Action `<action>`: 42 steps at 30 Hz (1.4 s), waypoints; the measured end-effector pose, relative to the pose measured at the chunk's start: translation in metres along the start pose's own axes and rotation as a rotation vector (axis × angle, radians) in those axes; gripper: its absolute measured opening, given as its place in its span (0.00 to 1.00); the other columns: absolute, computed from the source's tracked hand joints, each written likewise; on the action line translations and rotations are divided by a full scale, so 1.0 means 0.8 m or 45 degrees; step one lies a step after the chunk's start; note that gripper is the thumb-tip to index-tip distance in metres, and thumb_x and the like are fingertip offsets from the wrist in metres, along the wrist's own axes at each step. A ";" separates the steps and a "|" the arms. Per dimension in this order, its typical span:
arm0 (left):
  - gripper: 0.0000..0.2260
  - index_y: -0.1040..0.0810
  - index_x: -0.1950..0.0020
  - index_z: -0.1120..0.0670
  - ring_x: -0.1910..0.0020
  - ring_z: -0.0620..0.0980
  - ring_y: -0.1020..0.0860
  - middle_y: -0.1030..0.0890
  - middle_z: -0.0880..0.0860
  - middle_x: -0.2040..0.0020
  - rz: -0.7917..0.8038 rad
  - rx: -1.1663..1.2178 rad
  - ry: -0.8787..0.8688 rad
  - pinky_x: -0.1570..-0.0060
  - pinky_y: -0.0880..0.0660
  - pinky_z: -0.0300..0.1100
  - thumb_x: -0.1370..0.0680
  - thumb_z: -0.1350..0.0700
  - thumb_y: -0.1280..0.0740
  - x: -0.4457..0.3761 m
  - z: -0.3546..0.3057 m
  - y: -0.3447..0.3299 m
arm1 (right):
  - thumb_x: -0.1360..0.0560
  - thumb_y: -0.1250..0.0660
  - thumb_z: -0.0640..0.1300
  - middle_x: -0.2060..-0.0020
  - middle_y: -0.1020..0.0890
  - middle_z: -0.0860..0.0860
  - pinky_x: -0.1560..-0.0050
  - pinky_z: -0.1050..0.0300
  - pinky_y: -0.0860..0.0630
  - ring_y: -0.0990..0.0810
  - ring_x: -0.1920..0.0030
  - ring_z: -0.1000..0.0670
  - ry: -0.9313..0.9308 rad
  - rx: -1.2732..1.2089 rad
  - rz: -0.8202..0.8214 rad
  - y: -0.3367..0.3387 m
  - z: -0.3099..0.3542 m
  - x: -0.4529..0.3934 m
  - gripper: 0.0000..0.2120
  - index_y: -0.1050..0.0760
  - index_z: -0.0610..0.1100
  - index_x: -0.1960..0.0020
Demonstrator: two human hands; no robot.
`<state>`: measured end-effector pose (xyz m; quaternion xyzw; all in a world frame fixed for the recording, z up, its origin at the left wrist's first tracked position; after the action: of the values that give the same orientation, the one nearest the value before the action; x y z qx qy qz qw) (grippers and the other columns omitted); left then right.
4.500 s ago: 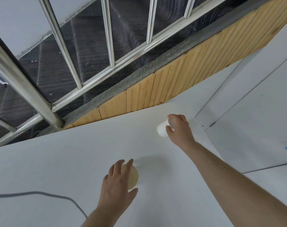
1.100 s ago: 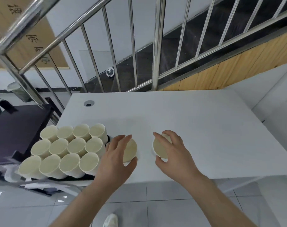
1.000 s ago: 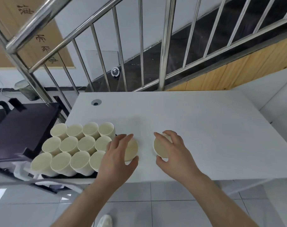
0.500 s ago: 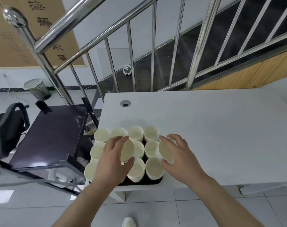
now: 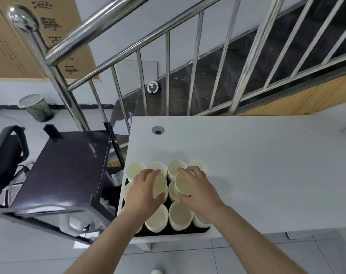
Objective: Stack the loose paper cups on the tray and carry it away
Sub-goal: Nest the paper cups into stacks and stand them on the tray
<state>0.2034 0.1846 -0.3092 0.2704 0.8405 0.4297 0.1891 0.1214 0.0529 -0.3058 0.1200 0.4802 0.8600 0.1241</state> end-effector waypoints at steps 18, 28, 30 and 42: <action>0.29 0.33 0.29 0.48 0.33 0.52 0.32 0.32 0.49 0.31 0.162 -0.123 0.067 0.42 0.29 0.44 0.28 0.43 0.31 -0.008 0.039 -0.044 | 0.26 0.34 0.56 0.30 0.37 0.53 0.38 0.56 0.30 0.37 0.30 0.50 -0.016 0.169 0.107 -0.049 -0.019 -0.027 0.32 0.40 0.51 0.25; 0.28 0.33 0.30 0.46 0.35 0.51 0.32 0.31 0.47 0.33 0.194 -0.176 0.135 0.42 0.30 0.45 0.28 0.41 0.32 -0.012 0.045 -0.053 | 0.26 0.33 0.55 0.34 0.31 0.51 0.41 0.52 0.28 0.32 0.34 0.48 -0.077 0.249 0.135 -0.058 -0.022 -0.033 0.25 0.33 0.47 0.33; 0.27 0.34 0.30 0.45 0.34 0.50 0.33 0.32 0.46 0.32 0.209 -0.215 0.143 0.41 0.31 0.44 0.27 0.40 0.33 -0.012 0.046 -0.054 | 0.26 0.33 0.55 0.34 0.31 0.51 0.41 0.52 0.28 0.32 0.34 0.47 -0.088 0.254 0.143 -0.060 -0.023 -0.034 0.25 0.32 0.47 0.33; 0.25 0.31 0.33 0.45 0.36 0.49 0.31 0.29 0.46 0.35 0.190 -0.213 0.169 0.44 0.31 0.43 0.28 0.41 0.32 -0.013 0.048 -0.055 | 0.25 0.33 0.54 0.33 0.33 0.52 0.42 0.53 0.27 0.33 0.33 0.48 -0.126 0.245 0.128 -0.062 -0.022 -0.032 0.25 0.34 0.47 0.31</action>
<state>0.2203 0.1805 -0.3664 0.2863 0.7900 0.5281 0.1226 0.1447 0.0559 -0.3592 0.1977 0.5472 0.8081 0.0922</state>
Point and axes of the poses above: each hand's wrist, its own x-axis away from the middle knuckle, its own y-axis out of the back of the hand, z = x × y, the point moved 10 cm from there along -x, towards the middle knuckle
